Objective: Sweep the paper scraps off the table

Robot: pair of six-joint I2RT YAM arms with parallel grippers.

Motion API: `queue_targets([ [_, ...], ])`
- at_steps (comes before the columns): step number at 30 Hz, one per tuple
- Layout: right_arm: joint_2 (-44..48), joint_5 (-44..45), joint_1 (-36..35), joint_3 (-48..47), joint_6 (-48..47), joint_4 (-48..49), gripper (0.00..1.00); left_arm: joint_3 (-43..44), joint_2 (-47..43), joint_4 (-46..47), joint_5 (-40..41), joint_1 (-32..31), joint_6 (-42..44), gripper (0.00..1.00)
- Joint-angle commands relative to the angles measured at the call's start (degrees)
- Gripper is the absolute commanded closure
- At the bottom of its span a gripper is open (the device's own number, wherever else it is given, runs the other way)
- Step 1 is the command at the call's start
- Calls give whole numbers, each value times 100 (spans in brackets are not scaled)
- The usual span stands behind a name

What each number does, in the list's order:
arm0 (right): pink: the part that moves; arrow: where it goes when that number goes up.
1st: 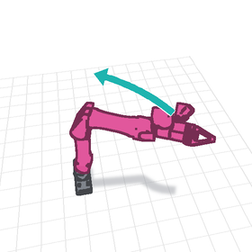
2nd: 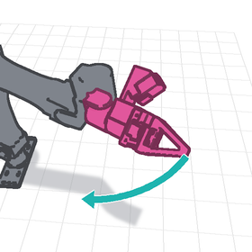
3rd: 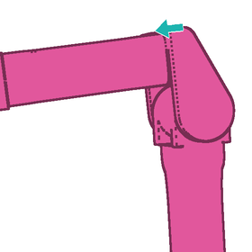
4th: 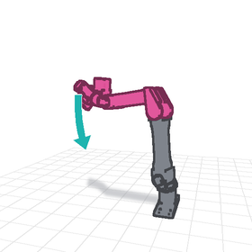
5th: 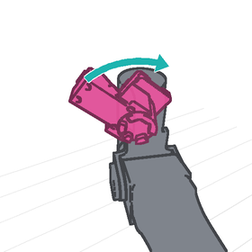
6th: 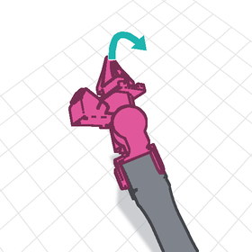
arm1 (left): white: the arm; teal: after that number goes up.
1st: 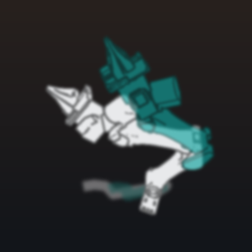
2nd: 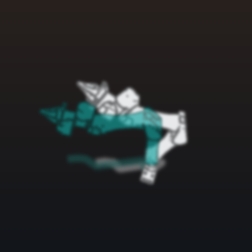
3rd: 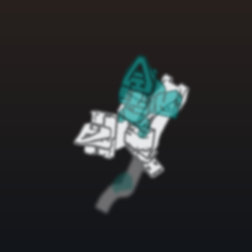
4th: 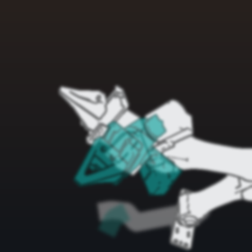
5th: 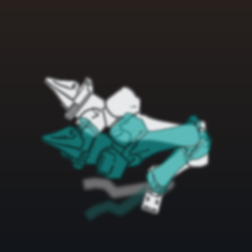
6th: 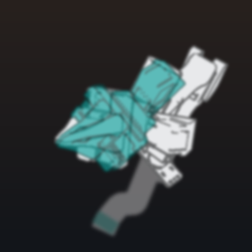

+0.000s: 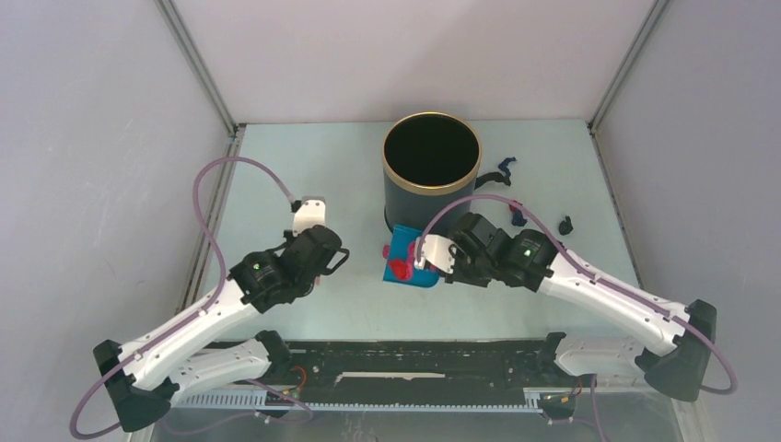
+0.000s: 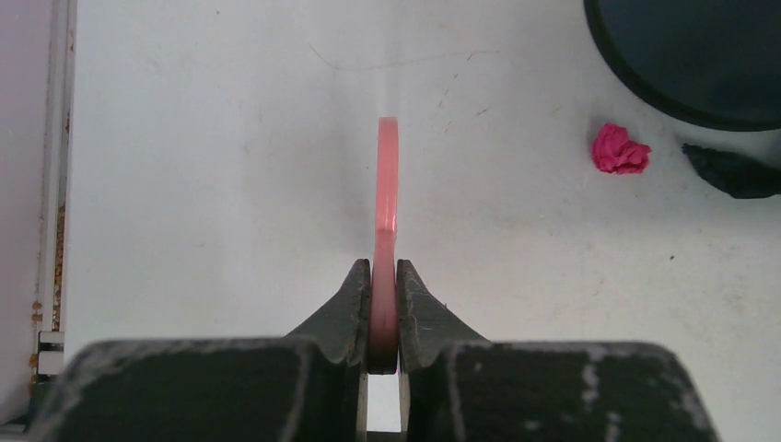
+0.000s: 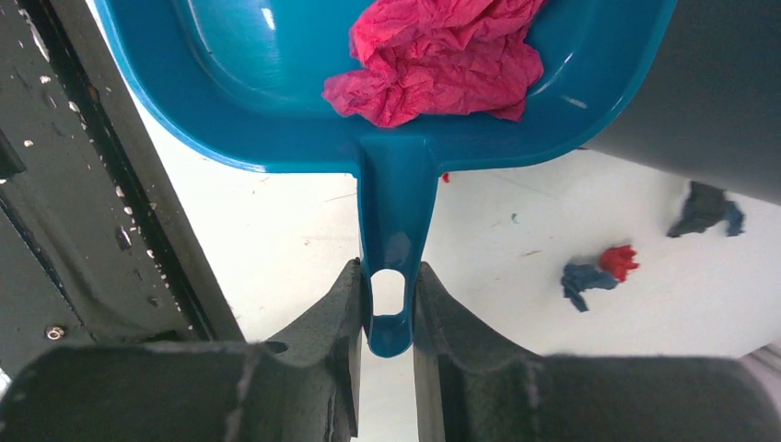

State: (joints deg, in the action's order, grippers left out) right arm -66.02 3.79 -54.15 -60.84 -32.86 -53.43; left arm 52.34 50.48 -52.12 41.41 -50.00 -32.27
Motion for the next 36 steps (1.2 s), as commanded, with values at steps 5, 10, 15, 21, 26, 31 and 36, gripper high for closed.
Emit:
queue_targets([
  [5,-417,-263,35,-1506,-201,-485,100,-465,-17,1097,-141,412,374,100],
  [10,-848,-317,344,-2579,-96,-750,100,-667,-139,1519,-482,685,625,100],
  [15,-1255,-295,948,-3436,-133,-868,100,-753,-85,1639,-624,813,733,100],
  [21,-1481,880,1340,-3817,-809,-634,100,-767,-83,1643,-801,846,813,100],
  [26,-1779,1903,1655,-4267,-1560,-680,100,-821,-223,1652,-1007,843,837,100],
  [31,-2052,2938,1776,-4691,-2597,-714,100,-822,-362,1652,-1191,844,897,100],
  [36,-2200,3997,1757,-4880,-4197,-63,100,-854,-590,1647,-1359,844,907,100],
])
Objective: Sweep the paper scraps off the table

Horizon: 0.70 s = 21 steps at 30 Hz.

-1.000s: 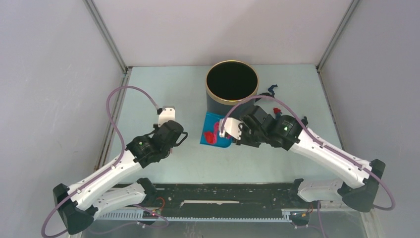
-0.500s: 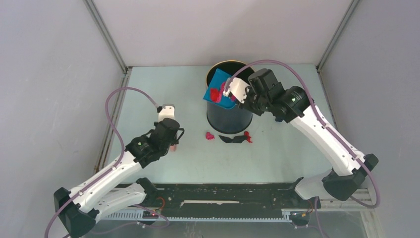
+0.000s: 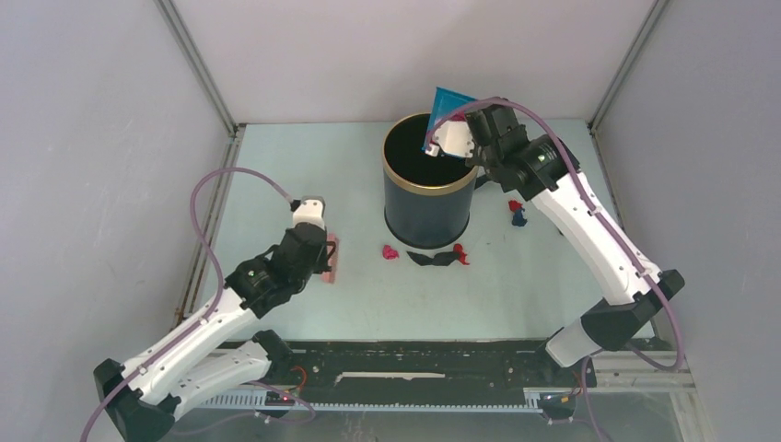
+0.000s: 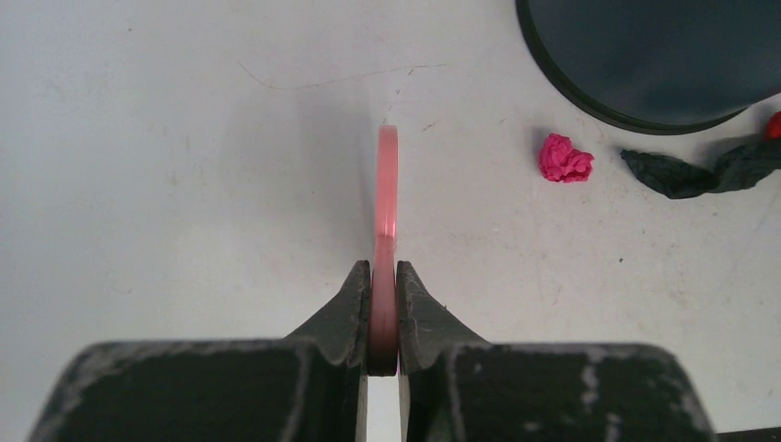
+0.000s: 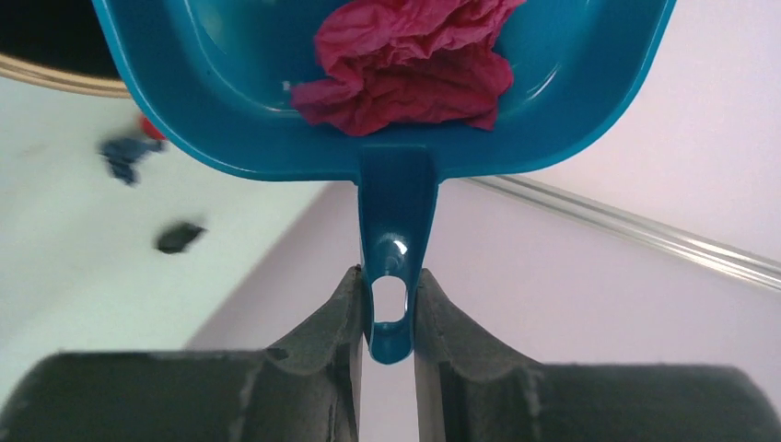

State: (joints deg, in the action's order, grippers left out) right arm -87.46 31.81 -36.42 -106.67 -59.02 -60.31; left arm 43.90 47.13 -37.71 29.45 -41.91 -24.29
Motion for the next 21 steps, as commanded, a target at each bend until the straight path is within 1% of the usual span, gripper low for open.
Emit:
queue_targets([
  [1,-63,1371,-28,-274,-1981,825,100,-25,-307,203,-187,37,113,100],
  [4,-1,1853,-132,37,-3198,1678,100,-54,-483,218,-219,34,126,100],
  [6,152,2006,-237,458,-4062,2701,98,-85,-581,250,-233,35,120,100],
  [7,211,2164,-264,693,-4518,2949,96,-102,-616,262,-232,34,124,100],
  [9,323,2509,-273,1349,-5494,4037,96,-125,-682,271,-257,35,114,100],
  [11,492,2492,-313,1856,-6285,4812,97,-144,-719,298,-334,39,109,100],
  [13,608,2440,-349,2114,-6573,5118,97,-145,-732,312,-411,39,118,100],
  [15,610,2553,-369,2127,-6602,5186,98,-145,-740,317,-430,37,118,100],
  [19,677,2604,-381,1944,-6439,5127,99,-178,-791,354,-453,39,118,100],
  [21,749,2550,-383,1750,-6217,4981,99,-196,-802,395,-469,34,136,100],
])
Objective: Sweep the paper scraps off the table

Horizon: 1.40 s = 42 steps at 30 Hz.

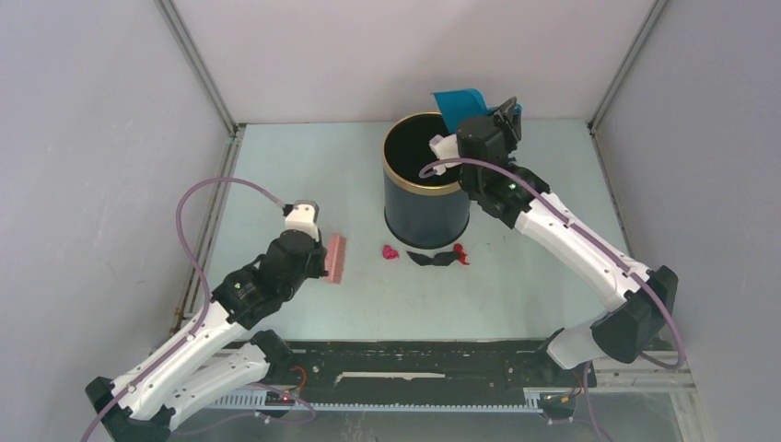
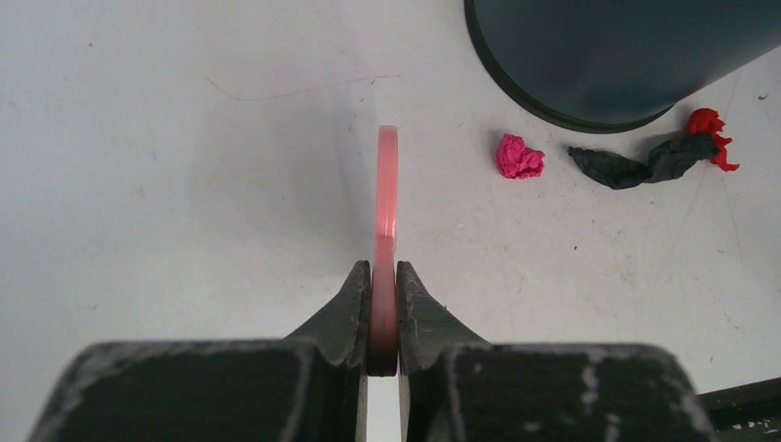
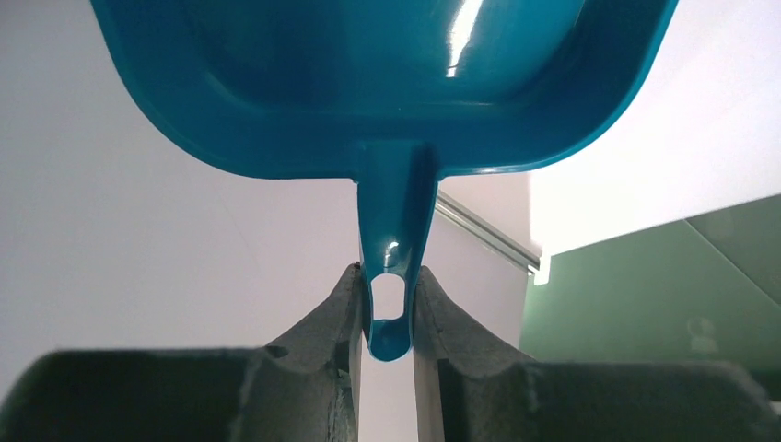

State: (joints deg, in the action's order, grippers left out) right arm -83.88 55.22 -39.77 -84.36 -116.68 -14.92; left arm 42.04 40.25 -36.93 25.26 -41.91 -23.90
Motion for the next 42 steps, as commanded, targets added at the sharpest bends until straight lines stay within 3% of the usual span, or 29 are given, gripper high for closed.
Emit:
queue_targets([
  [1,431,183,-41,-595,-286,359,100,-12,-100,340,-71,39,106,100],
  [7,838,-119,171,-1278,1320,-887,100,62,178,564,-368,38,265,100],
  [11,1333,-586,658,-1205,2421,-1716,100,364,682,576,-578,36,429,98],
  [15,1866,-1386,1476,-847,3743,-2707,100,835,1149,345,-312,41,10,100],
  [20,2704,-2976,2833,385,5133,-3558,100,808,1120,993,211,46,-805,100],
  [25,3100,-4281,3598,1772,5822,-4310,100,943,1597,1495,646,181,-816,100],
  [33,2601,-5702,3615,2457,6091,-5951,100,802,2266,2035,726,261,-1365,100],
  [36,2339,-5823,3480,2713,6068,-6299,100,641,2384,2326,426,327,-1431,100],
  [42,1903,-5239,3086,3506,6177,-5879,100,279,2683,2821,-377,326,-1937,100],
])
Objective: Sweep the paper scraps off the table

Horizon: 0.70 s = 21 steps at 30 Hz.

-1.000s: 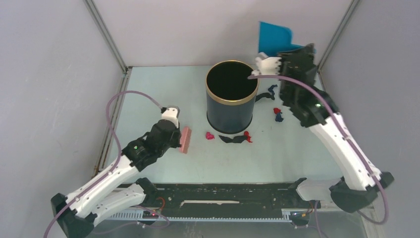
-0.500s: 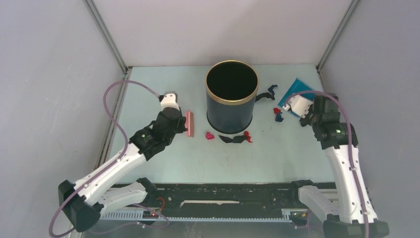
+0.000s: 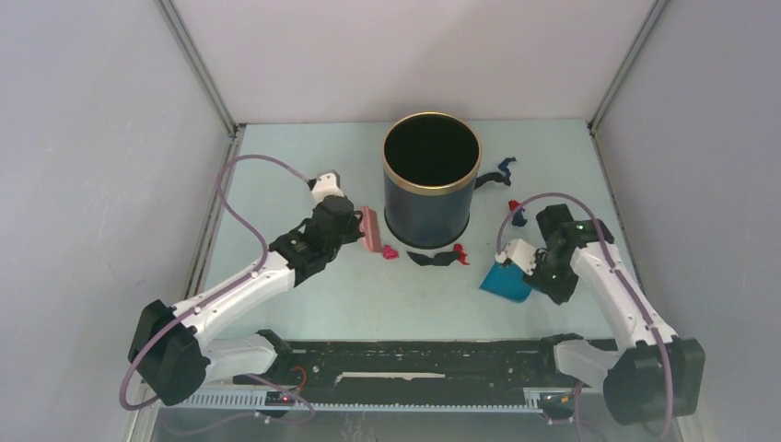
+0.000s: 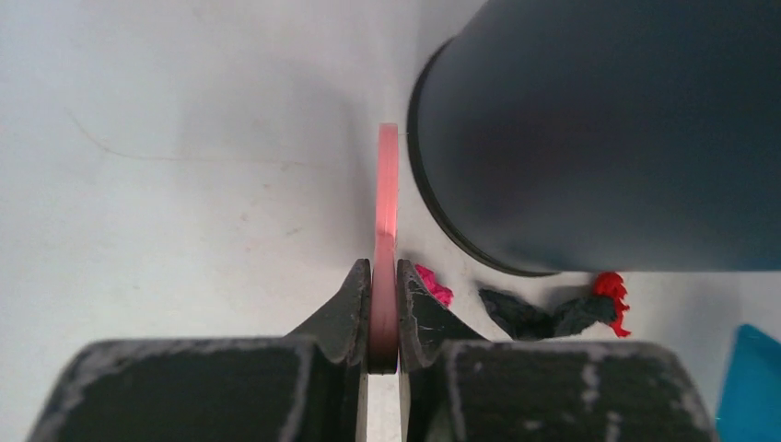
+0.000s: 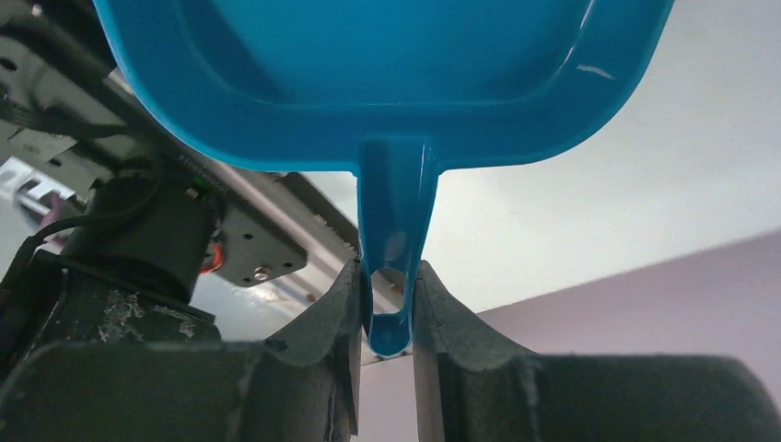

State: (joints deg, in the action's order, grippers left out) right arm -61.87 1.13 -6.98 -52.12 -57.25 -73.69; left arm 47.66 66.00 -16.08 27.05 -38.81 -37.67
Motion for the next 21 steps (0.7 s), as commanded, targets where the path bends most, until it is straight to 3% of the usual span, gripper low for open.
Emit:
queue_targets([
  [1,-445,196,-230,323,308,79,100,-413,149,870,-730,17,-704,100],
  [7,-1042,186,-304,332,609,190,100,-664,378,1248,-1699,-230,-1567,100],
  [15,-1159,251,-358,351,671,225,100,-528,535,1321,-1748,-1111,-2416,100],
  [21,-1165,349,-571,575,848,333,100,-488,635,1352,-1776,-1434,-2562,100],
])
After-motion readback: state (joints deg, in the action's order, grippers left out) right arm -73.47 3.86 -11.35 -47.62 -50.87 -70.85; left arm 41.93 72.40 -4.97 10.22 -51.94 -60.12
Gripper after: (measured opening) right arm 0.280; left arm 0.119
